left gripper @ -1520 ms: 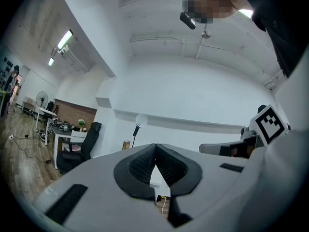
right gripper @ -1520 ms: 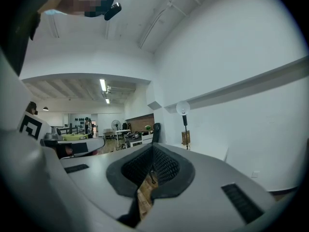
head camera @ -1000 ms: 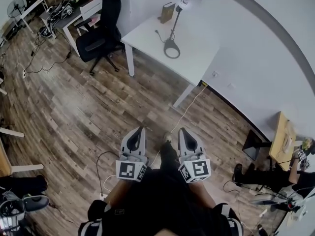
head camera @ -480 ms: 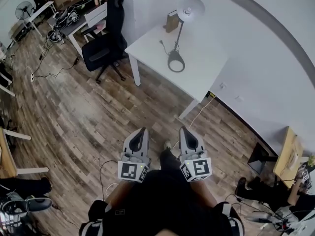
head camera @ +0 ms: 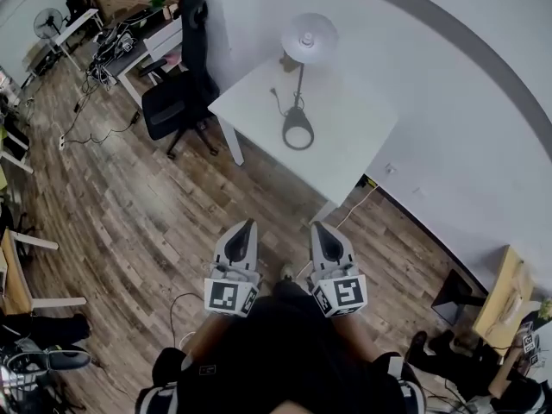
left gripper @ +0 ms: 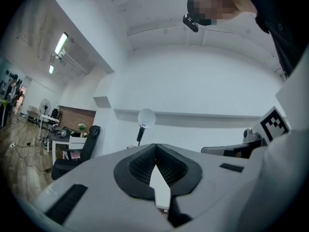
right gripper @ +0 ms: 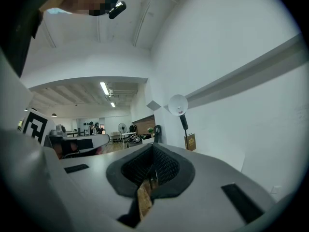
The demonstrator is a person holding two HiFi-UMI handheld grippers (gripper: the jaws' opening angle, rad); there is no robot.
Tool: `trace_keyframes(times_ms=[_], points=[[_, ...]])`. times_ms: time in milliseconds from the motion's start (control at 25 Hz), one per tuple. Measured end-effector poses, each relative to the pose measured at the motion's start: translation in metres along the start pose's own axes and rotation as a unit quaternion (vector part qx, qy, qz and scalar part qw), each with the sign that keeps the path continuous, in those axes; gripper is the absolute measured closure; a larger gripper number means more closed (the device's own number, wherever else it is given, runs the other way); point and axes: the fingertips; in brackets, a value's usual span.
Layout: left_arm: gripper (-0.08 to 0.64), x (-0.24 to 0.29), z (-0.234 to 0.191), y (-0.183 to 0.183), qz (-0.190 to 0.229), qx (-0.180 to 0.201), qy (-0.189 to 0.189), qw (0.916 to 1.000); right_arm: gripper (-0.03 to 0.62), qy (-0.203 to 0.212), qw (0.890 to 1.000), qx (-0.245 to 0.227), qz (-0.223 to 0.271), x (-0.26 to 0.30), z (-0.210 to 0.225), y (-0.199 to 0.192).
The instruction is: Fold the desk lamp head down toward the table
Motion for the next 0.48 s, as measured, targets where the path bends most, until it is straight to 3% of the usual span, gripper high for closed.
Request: trace_keyframes(times_ms=[280,480], points=[[0.535,0.053,0.033,0.001,0.007,-0.004,0.019,0.9998,0.580,0.024,1.000,0.004,-0.009,0.012,0.059,0.003],[0.535,0.075,0.027,0.004,0.009,0.007,0.040,0.9992,0.580,0.029,0.999,0.014,-0.009,0.028,0.082,0.004]])
Point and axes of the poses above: the fingertips, and each gripper's own axes: x forward along the fingers, z to its right, y out of its top, and after that the axes turned 13 degrees about y, right-handed
